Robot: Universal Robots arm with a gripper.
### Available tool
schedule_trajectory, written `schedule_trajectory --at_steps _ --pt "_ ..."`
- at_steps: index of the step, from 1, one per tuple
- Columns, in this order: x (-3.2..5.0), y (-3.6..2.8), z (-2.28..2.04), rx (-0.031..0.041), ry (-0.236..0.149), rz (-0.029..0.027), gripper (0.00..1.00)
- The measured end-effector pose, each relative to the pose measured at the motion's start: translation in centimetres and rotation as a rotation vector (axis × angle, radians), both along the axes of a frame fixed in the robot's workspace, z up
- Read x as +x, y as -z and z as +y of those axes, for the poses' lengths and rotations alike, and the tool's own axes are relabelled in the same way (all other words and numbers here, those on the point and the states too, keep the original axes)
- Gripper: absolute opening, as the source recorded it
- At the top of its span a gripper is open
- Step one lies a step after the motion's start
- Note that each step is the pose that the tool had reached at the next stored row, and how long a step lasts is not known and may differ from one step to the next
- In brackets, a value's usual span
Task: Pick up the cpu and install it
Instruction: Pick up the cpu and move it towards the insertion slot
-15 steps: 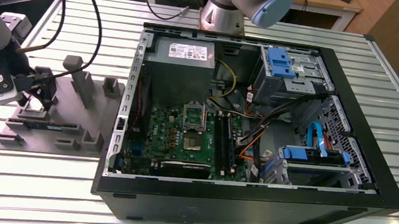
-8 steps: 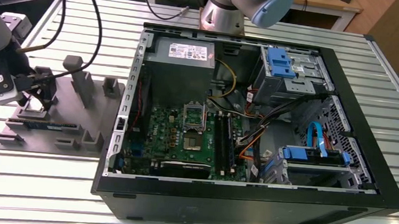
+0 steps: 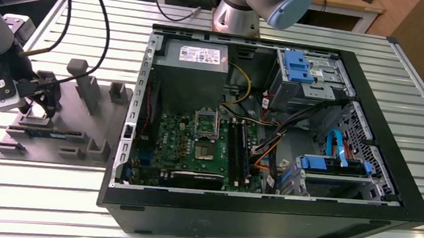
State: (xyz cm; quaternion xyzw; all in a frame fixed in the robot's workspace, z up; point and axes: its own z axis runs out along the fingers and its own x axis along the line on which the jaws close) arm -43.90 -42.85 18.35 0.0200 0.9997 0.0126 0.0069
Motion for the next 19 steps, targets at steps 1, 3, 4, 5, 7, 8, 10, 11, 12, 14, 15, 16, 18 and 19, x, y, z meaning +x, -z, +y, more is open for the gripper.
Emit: schedule_trajectory --at_steps 1,3,4,5,7,8,10,11,12,14,15,16,18,19 --pt "0.0 0.0 0.0 0.0 0.0 0.0 0.59" --pt "0.01 0.0 0.0 0.0 0.0 0.0 0.59" --pt "0.01 0.0 0.0 0.0 0.0 0.0 0.59" --pt "0.01 0.0 0.0 0.0 0.0 0.0 0.59" --pt "0.01 0.0 0.0 0.0 0.0 -0.0001 0.59" --pt "0.01 0.0 0.0 0.0 0.0 0.0 0.59" --pt "0.01 0.0 0.0 0.0 0.0 0.0 0.59" --pt "0.01 0.0 0.0 0.0 0.0 0.0 0.58" --pt "0.01 0.0 0.0 -0.0001 0.0 0.0 0.58" --pt "0.01 0.0 0.0 -0.0002 0.0 0.0001 0.47" --pt "0.02 0.0 0.0 -0.0001 0.0 0.0001 0.47" --pt "0.02 0.0 0.0 -0.0001 0.0 0.0 0.47" --pt "0.02 0.0 0.0 -0.0001 0.0 0.0 0.47" --pt "0.02 0.0 0.0 -0.0001 0.0 0.0 0.47"
